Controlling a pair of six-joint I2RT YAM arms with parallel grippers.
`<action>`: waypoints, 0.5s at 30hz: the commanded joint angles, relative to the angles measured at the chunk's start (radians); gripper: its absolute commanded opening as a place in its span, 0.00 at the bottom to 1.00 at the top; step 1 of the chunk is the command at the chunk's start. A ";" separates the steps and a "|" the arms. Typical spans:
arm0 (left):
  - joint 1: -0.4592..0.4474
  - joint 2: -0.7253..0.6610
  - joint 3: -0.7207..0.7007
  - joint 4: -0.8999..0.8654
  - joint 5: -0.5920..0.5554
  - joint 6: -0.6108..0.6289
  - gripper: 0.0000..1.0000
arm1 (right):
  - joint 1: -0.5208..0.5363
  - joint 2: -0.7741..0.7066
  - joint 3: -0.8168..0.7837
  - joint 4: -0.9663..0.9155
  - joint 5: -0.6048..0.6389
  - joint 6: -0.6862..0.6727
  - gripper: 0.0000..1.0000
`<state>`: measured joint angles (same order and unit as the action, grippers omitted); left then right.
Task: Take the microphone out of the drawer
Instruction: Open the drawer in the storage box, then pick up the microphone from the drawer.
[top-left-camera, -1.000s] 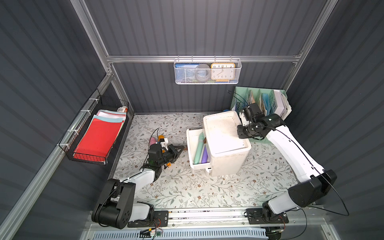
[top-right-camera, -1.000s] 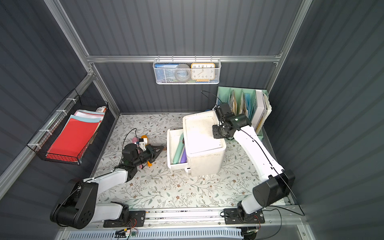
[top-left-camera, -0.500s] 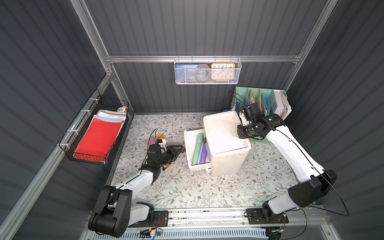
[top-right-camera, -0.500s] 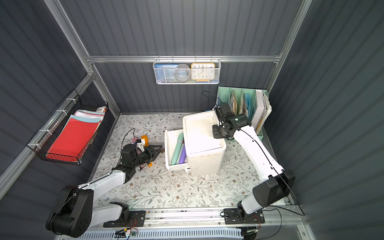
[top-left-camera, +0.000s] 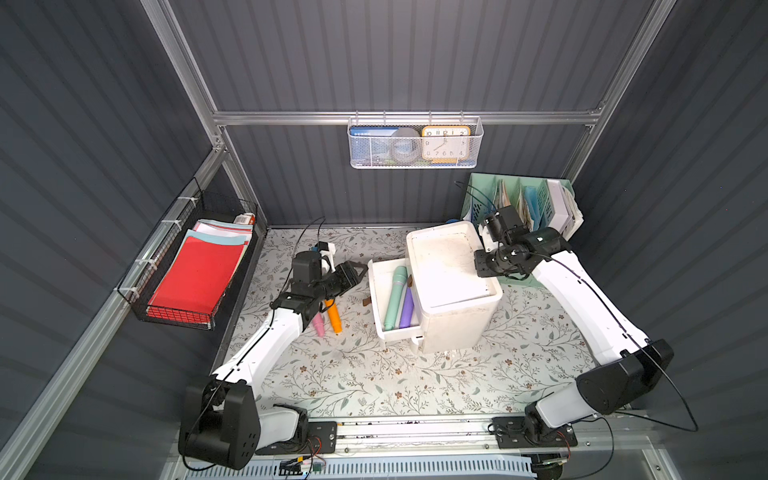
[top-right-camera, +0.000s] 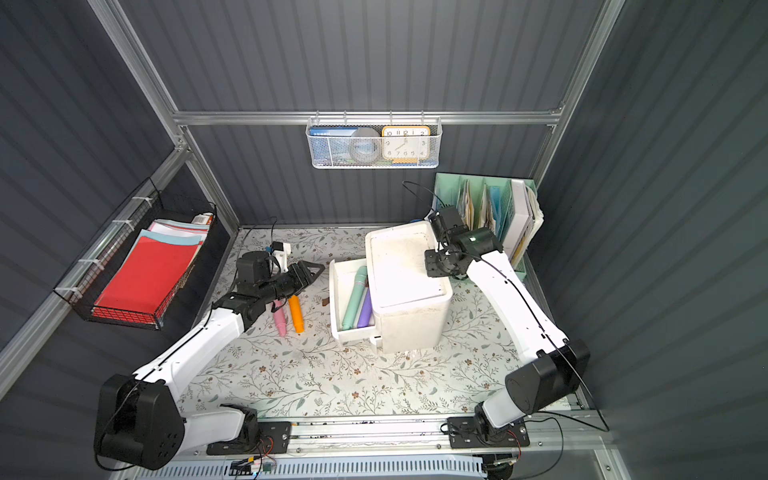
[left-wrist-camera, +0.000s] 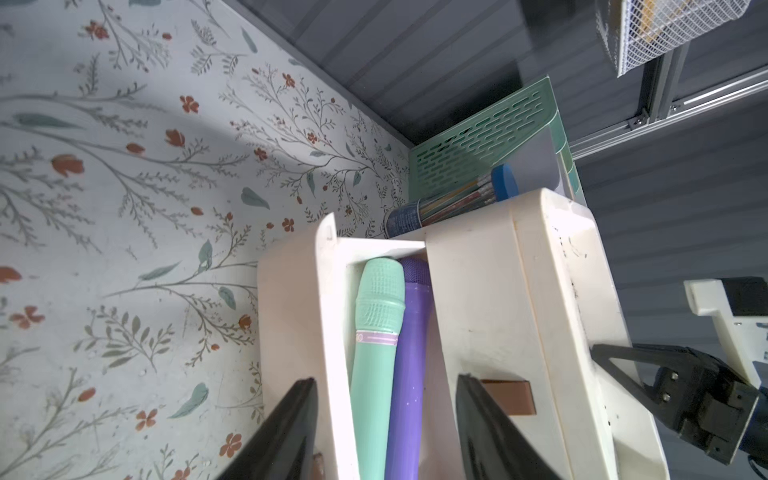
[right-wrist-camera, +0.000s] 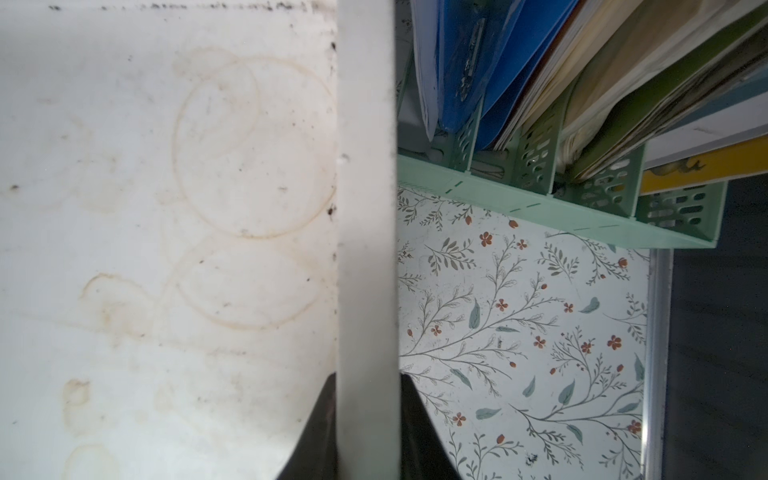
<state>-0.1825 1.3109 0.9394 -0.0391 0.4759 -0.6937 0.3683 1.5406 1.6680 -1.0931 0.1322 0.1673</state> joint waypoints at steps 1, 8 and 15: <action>-0.025 0.053 0.097 -0.209 -0.010 0.184 0.58 | 0.001 0.072 -0.040 -0.055 -0.038 0.019 0.00; -0.173 0.212 0.389 -0.479 -0.170 0.389 0.55 | 0.001 0.073 -0.037 -0.059 -0.034 0.021 0.00; -0.223 0.302 0.474 -0.532 -0.217 0.415 0.53 | 0.001 0.079 -0.036 -0.060 -0.037 0.023 0.00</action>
<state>-0.3977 1.5814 1.3739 -0.4786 0.3157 -0.3405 0.3683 1.5417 1.6699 -1.0950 0.1322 0.1677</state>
